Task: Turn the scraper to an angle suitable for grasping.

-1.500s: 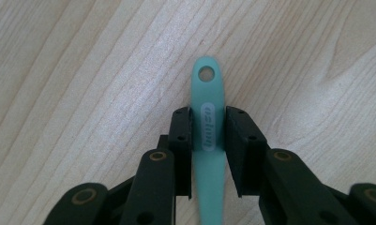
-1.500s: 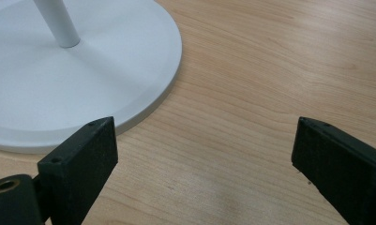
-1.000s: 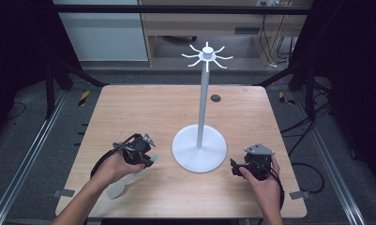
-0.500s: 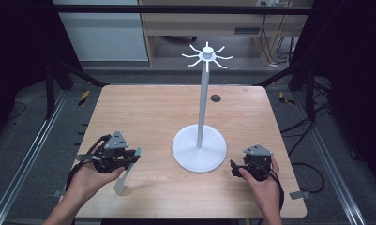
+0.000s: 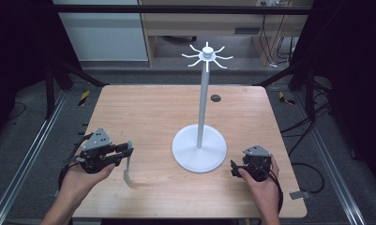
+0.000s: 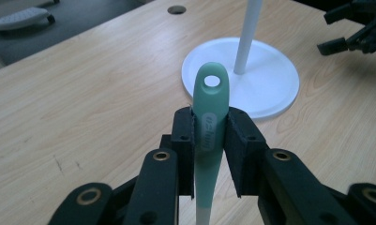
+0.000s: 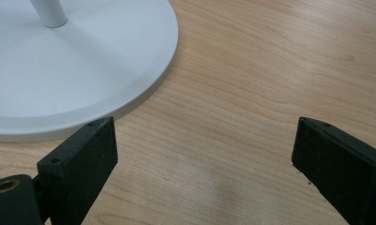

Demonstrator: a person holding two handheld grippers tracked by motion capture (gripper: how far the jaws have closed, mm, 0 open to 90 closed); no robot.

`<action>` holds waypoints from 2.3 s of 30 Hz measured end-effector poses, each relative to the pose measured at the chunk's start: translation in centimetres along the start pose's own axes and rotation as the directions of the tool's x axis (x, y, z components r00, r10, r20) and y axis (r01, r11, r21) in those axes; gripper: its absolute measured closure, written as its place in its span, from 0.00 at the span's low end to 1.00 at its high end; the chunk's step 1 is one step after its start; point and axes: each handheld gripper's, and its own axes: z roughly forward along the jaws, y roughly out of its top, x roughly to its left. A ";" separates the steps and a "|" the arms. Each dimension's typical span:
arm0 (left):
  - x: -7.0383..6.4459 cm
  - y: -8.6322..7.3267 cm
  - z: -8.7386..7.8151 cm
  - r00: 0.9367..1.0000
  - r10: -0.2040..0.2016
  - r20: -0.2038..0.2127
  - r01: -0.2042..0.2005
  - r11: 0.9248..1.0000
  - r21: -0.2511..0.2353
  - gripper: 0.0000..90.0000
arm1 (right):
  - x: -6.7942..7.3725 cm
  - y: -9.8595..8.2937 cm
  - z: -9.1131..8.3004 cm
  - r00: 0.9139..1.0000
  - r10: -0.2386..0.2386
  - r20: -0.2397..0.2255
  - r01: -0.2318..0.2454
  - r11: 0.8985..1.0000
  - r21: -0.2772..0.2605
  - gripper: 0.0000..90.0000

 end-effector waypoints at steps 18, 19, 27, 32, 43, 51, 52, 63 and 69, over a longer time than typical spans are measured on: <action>-1.0 3.9 0.1 1.000 0.009 -0.014 -0.010 0.997 -0.075 0.82 | -0.4 0.1 -0.1 1.000 0.029 0.002 -0.029 0.999 -0.022 0.08; -1.0 4.3 0.0 1.000 0.010 -0.017 -0.011 0.997 -0.082 0.82 | -0.4 0.1 -0.1 1.000 0.027 0.001 -0.027 0.999 -0.025 0.08; -1.9 7.3 -0.7 0.999 0.043 -0.034 -0.046 0.993 -0.111 0.82 | -0.3 0.2 0.1 1.000 0.031 0.001 -0.031 0.999 -0.020 0.08; -2.7 9.1 -0.5 0.997 0.067 -0.032 -0.070 0.990 -0.120 0.82 | -0.4 0.2 0.0 0.999 0.035 0.004 -0.035 0.999 -0.022 0.08; -3.9 11.3 0.0 0.995 0.094 -0.024 -0.097 0.985 -0.142 0.82 | -0.5 0.2 -0.1 0.999 0.033 0.005 -0.033 0.999 -0.022 0.08; -4.2 11.8 0.4 0.997 0.083 -0.002 -0.082 0.985 -0.151 0.82 | -0.4 0.2 0.0 1.000 0.031 0.006 -0.031 0.999 -0.019 0.08; -4.2 11.9 0.4 0.996 0.084 -0.003 -0.084 0.985 -0.150 0.82 | -0.4 0.2 0.0 1.000 0.030 0.006 -0.030 0.999 -0.019 0.08; -5.0 14.2 0.1 0.996 0.091 0.001 -0.090 0.980 -0.176 0.82 | -0.4 0.2 -0.1 1.000 0.031 0.004 -0.031 0.999 -0.021 0.08; -5.0 16.1 -0.1 0.996 0.089 -0.002 -0.088 0.978 -0.189 0.82 | -0.5 0.2 -0.1 1.000 0.025 0.003 -0.025 0.999 -0.024 0.08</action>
